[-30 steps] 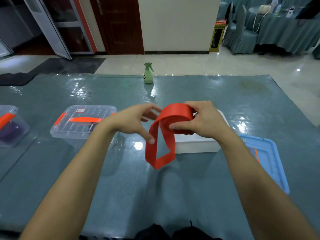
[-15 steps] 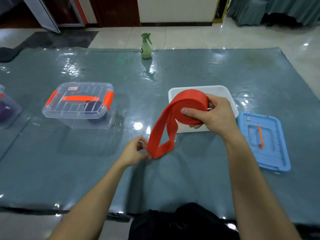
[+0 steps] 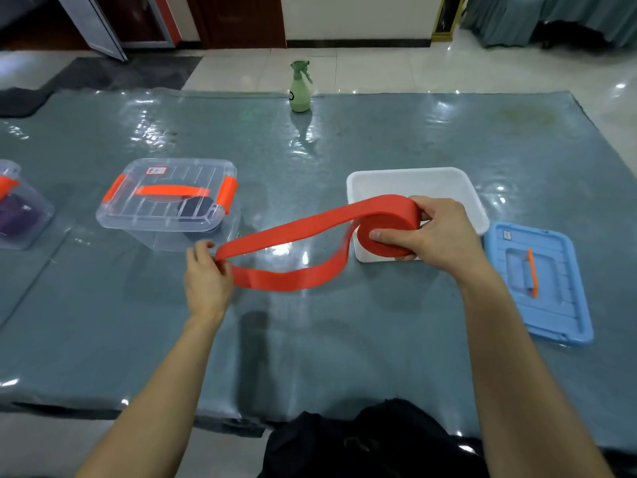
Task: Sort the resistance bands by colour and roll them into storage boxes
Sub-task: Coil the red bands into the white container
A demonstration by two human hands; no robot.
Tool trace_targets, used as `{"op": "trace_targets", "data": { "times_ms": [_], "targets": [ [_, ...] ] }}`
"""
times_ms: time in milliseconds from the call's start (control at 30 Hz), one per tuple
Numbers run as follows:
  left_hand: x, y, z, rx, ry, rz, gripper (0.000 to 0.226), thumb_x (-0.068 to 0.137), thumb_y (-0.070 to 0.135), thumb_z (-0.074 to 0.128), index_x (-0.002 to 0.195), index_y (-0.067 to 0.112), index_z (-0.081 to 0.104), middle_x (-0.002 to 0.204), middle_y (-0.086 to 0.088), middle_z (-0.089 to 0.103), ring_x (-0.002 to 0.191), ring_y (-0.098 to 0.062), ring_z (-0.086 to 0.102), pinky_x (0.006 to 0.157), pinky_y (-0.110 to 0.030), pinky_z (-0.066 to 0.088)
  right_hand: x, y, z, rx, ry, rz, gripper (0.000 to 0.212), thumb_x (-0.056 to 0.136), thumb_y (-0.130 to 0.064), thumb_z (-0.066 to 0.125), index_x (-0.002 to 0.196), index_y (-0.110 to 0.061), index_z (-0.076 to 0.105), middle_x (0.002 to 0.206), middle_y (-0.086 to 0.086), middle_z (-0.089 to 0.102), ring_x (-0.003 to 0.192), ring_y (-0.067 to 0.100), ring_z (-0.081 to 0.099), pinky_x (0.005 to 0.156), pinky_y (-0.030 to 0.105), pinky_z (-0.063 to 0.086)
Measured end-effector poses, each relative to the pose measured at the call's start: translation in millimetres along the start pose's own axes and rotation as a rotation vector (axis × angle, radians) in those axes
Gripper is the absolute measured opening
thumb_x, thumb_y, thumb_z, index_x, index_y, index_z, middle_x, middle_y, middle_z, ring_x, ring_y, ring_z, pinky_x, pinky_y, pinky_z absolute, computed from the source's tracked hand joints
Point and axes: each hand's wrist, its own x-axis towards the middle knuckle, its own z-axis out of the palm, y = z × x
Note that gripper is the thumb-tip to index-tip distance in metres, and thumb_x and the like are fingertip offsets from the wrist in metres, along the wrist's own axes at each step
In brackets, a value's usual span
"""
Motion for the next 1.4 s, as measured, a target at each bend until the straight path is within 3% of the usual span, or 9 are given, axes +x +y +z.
{"op": "trace_targets", "data": {
  "times_ms": [167,333,433,533,633,800,1033,1233,1400],
  "targets": [
    [16.7,-19.9,-21.5,0.362,-0.307,0.005,0.032,0.094,0.017,0.071,0.123,0.013,0.059,0.122,-0.016,0.051,0.09,-0.052,0.068,0.076,-0.056,0.053,7.4,-13.2,5.8,-0.293,-0.086,-0.072,0.048,0.063,-0.065,0.095,0.08,-0.025,0.076,0.068,-0.004,0.072,0.069,0.019,0.07,0.068,0.048,0.063],
    [9.4,21.6,-47.4,0.437,-0.923,0.066,0.113,0.067,0.048,0.102,0.16,0.017,0.046,0.162,-0.01,0.044,0.149,-0.031,0.048,0.124,-0.046,0.042,7.3,-28.9,21.6,-0.411,-0.158,-0.159,0.044,0.063,-0.065,0.093,0.074,-0.027,0.073,0.065,-0.007,0.069,0.064,0.015,0.065,0.065,0.04,0.056],
    [1.1,93.1,-61.6,-0.196,-0.864,0.26,0.096,0.07,0.059,0.097,0.153,0.028,0.06,0.151,0.014,0.064,0.141,-0.001,0.058,0.124,-0.039,0.044,6.1,-34.6,27.3,-0.452,-0.193,-0.162,0.047,0.061,-0.067,0.092,0.077,-0.027,0.073,0.066,-0.008,0.069,0.063,0.011,0.064,0.061,0.035,0.051],
    [-0.6,163.9,-76.2,-0.441,-0.914,0.416,0.089,0.071,0.052,0.099,0.15,0.033,0.062,0.145,0.021,0.069,0.138,0.004,0.06,0.121,-0.025,0.045,4.6,-41.8,23.1,-0.456,-0.213,-0.165,0.046,0.06,-0.067,0.093,0.078,-0.029,0.073,0.066,-0.008,0.069,0.062,0.01,0.064,0.06,0.035,0.052],
    [4.3,214.1,-86.9,-0.387,-0.962,0.54,0.066,0.074,0.03,0.102,0.134,0.024,0.074,0.124,0.013,0.08,0.119,-0.003,0.073,0.108,-0.02,0.053,2.1,-51.6,11.4,-0.434,-0.217,-0.195,0.041,0.055,-0.072,0.086,0.071,-0.039,0.067,0.065,-0.013,0.068,0.061,0.009,0.064,0.056,0.033,0.05],
    [11.0,252.4,-92.4,-0.348,-0.961,0.605,0.04,0.07,0.024,0.104,0.102,0.021,0.081,0.093,0.005,0.084,0.092,-0.022,0.081,0.093,-0.045,0.063,-5.8,-53.5,-7.4,-0.35,-0.168,-0.199,0.054,0.052,-0.076,0.086,0.08,-0.032,0.072,0.069,-0.01,0.07,0.063,0.009,0.067,0.061,0.041,0.061],
    [2.1,282.5,-79.7,0.054,-0.833,0.877,0.032,0.065,0.042,0.098,0.086,0.026,0.079,0.068,0.011,0.074,0.065,-0.009,0.07,0.07,-0.04,0.06,-22.1,-19.0,-31.4,-0.302,-0.208,-0.061,0.11,0.042,-0.083,0.089,0.142,-0.055,0.055,0.119,-0.031,0.07,0.093,-0.001,0.066,0.094,0.034,0.056],
    [-19.8,321.8,-68.9,0.49,-0.71,1.047,0.04,0.062,0.057,0.085,0.078,0.024,0.07,0.058,0.005,0.058,0.058,-0.014,0.054,0.055,-0.032,0.038,-22.1,2.5,-39.3,-0.228,-0.204,-0.14,0.056,0.064,-0.051,0.102,0.115,-0.038,0.081,0.082,-0.033,0.071,0.068,-0.01,0.065,0.065,0.009,0.042],
    [-29.5,353.3,-71.8,0.608,-0.67,1.068,0.04,0.062,0.058,0.083,0.082,0.025,0.072,0.061,0.004,0.062,0.06,-0.014,0.055,0.055,-0.031,0.042,-23.1,9.7,-60.2,-0.08,-0.191,-0.169,0.038,0.068,-0.043,0.102,0.099,-0.038,0.08,0.076,-0.016,0.073,0.061,0.017,0.068,0.062,0.029,0.052]
  ]
}}
